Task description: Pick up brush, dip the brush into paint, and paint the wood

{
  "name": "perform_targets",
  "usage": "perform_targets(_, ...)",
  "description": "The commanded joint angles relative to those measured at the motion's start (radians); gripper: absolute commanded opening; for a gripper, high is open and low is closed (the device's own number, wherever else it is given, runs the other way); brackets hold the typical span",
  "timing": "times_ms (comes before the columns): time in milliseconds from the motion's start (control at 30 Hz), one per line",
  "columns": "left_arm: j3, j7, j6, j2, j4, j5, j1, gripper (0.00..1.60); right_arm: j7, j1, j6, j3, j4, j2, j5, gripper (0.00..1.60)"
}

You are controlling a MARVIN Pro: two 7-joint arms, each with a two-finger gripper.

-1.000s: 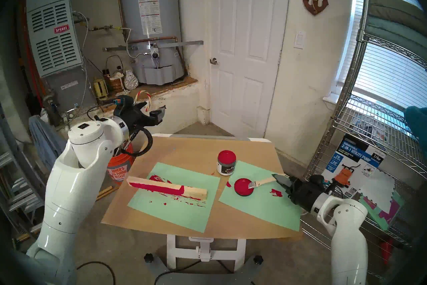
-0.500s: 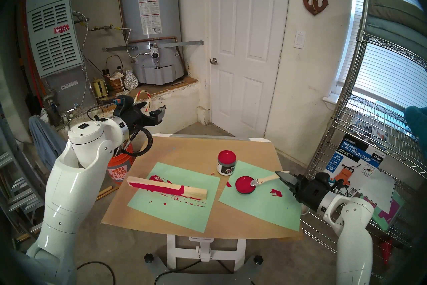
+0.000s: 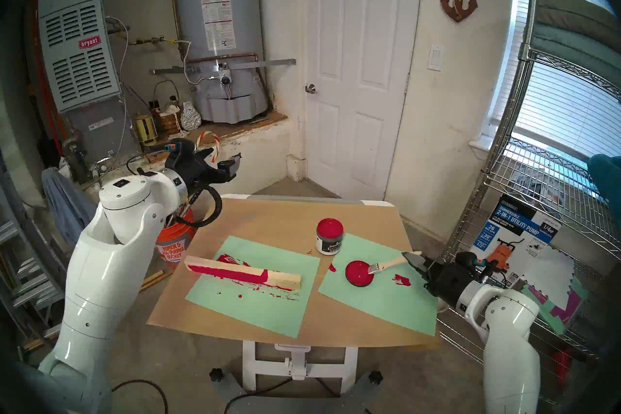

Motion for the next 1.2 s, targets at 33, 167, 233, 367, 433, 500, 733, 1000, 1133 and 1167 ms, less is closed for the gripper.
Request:
perform_targets(33, -0.003, 0.002, -0.002, -0.001, -0.019, 0.000, -0.012, 1.60, 0.076, -0.004, -0.012, 0.034, -0.024, -0.008, 0.050, 0.00)
perform_targets(167, -0.003, 0.002, -0.002, -0.001, -0.019, 0.000, -0.012, 1.60, 0.081, 0.012, 0.050, 0.058, -0.018, -0.005, 0.100, 0.00)
perform_targets(233, -0.003, 0.002, -0.002, -0.001, -0.019, 0.000, -0.012, 1.60, 0.079, 0.025, 0.081, 0.071, -0.009, -0.005, 0.132, 0.00)
perform_targets(367, -0.003, 0.002, -0.002, -0.001, -0.019, 0.000, -0.012, 1.60, 0.059, 0.042, 0.107, 0.084, -0.018, 0.001, 0.141, 0.00)
perform_targets(433, -0.003, 0.002, -0.002, -0.001, -0.019, 0.000, -0.012, 1.60, 0.049, 0.049, 0.110, 0.078, -0.018, 0.002, 0.132, 0.00)
perform_targets(500, -0.003, 0.002, -0.002, -0.001, -0.019, 0.000, -0.012, 1.60, 0.038, 0.054, 0.109, 0.071, -0.017, -0.001, 0.122, 0.00)
perform_targets(733, -0.003, 0.002, -0.002, -0.001, -0.020, 0.001, -0.011, 1.60, 0.034, 0.054, 0.087, 0.058, -0.004, -0.006, 0.105, 0.00)
perform_targets(1000, -0.003, 0.001, -0.003, 0.000, -0.018, 0.000, -0.012, 1.60, 0.077, 0.046, -0.004, 0.057, -0.086, 0.000, 0.056, 0.00)
perform_targets(1133, -0.003, 0.001, -0.003, 0.000, -0.017, 0.000, -0.012, 1.60, 0.115, 0.054, 0.010, 0.063, -0.114, 0.025, 0.066, 0.00)
perform_targets(1167, -0.003, 0.000, -0.003, 0.000, -0.017, 0.000, -0.012, 1.60, 0.104, 0.035, 0.018, 0.071, -0.154, 0.017, 0.064, 0.00)
